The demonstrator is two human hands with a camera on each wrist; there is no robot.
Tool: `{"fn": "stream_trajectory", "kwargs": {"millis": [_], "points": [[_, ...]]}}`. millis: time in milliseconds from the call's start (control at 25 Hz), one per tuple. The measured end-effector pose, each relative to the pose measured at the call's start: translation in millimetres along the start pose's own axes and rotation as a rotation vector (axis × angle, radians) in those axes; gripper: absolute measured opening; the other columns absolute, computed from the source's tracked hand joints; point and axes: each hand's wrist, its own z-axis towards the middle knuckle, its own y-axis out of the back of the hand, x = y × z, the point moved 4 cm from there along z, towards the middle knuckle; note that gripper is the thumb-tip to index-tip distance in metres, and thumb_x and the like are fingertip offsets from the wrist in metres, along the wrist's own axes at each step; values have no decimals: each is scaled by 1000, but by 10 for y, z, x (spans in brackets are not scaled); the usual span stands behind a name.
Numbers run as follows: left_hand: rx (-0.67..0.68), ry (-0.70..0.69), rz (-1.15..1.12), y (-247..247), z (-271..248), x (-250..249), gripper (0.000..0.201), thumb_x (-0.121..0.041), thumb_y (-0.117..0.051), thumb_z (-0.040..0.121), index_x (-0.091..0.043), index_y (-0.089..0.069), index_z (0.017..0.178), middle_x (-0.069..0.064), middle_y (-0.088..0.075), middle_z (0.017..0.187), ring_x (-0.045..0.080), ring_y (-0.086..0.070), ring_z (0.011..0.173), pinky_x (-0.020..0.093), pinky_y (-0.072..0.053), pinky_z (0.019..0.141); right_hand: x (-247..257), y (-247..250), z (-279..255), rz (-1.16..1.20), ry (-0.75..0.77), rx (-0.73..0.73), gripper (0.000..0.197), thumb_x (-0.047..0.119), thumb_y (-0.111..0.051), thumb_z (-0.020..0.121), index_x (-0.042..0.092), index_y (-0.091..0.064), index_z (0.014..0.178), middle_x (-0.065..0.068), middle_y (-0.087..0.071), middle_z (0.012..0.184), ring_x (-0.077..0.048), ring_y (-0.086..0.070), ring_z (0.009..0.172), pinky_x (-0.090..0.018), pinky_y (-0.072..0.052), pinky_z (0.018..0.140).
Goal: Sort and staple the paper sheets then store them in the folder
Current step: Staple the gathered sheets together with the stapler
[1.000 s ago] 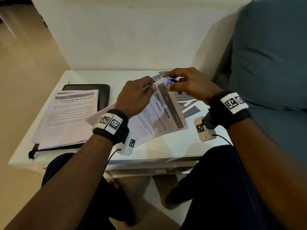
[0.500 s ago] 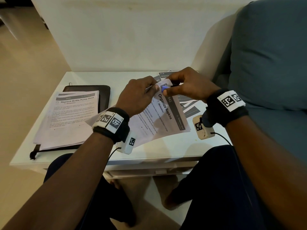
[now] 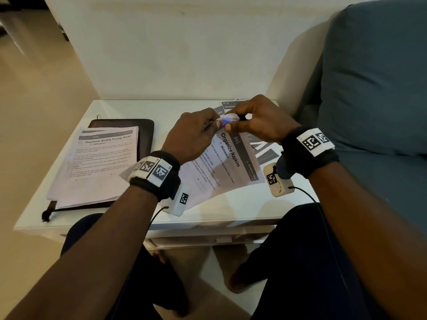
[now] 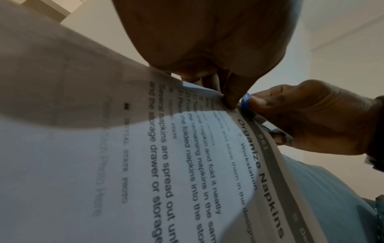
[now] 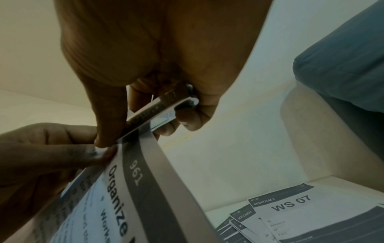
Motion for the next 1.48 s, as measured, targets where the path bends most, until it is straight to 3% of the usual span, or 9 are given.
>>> {"fn": "stream_trajectory", "kwargs": {"millis": [200,320,560,720,880,1120,1240,1320,1480], "points": [[-22,16,-23,40,10,-34,20,-32,-51,108,-16,-64,107,-1,-71,90,15,-67,77,19,-46,64,-18,20,-6,45,-20,-42,16,28,-70,95,23,-74,110,22,-70,92,10,-63,84,-5,-43,72],[-48,27,-78,82,10,-23,21,-31,-51,107,-14,-64,104,1,-73,92,14,-69,78,13,-49,62,-100,71,-56,329,-118,-166,32,25,-62,95,19,-69,125,9,-73,99,-1,-63,81,-22,-46,71],[-366,335,-563,319,-77,529,20,-27,-59,101,-9,-69,97,-2,-75,89,21,-68,83,35,-56,76,-685,126,-404,915,-369,-620,40,44,-69,80,14,-66,107,7,-48,71,-10,-38,59,-26,-24,52],[-568,624,-703,511,-233,1024,21,-21,-62,100,-19,-65,80,-11,-61,72,9,-52,70,24,-45,68,-624,-633,-452,807,-460,-421,48,57,-76,81,11,-69,97,-3,-73,86,-16,-46,59,-25,-19,45],[-620,819,-705,817,-465,1747,9,-29,-63,96,-23,-65,89,1,-66,95,20,-62,90,42,-55,94,-394,-1514,44,765,-464,-259,32,27,-85,80,5,-61,83,-9,-57,68,-22,-47,56,-24,-25,41],[-386,1121,-587,1321,-1113,2842,21,-9,-71,92,-4,-70,113,14,-72,113,28,-66,87,34,-54,76,-71,-2725,1240,828,-558,-167,20,10,-81,81,-1,-68,92,-13,-73,86,-24,-61,69,-20,-33,42],[-274,1189,-272,1468,-1366,3302,9,-1,-76,85,-7,-68,86,24,-70,115,35,-63,91,43,-51,78,-7,-3188,1719,708,-600,-97,28,18,-85,77,6,-66,94,-12,-74,103,-27,-70,84,-28,-55,60],[-191,1181,-83,1479,-1442,3495,15,-8,-79,83,-9,-71,95,22,-71,116,39,-66,98,46,-56,84,16,-3377,1850,612,-627,-54,33,19,-84,79,6,-62,100,-6,-69,106,-26,-68,93,-34,-57,81],[-142,1156,126,1406,-1453,3606,43,-17,-83,84,-8,-66,123,18,-65,131,39,-62,117,42,-52,98,-10,-3456,1805,563,-664,-57,40,30,-79,86,5,-64,111,-6,-69,108,-25,-66,94,-31,-53,79]]}}
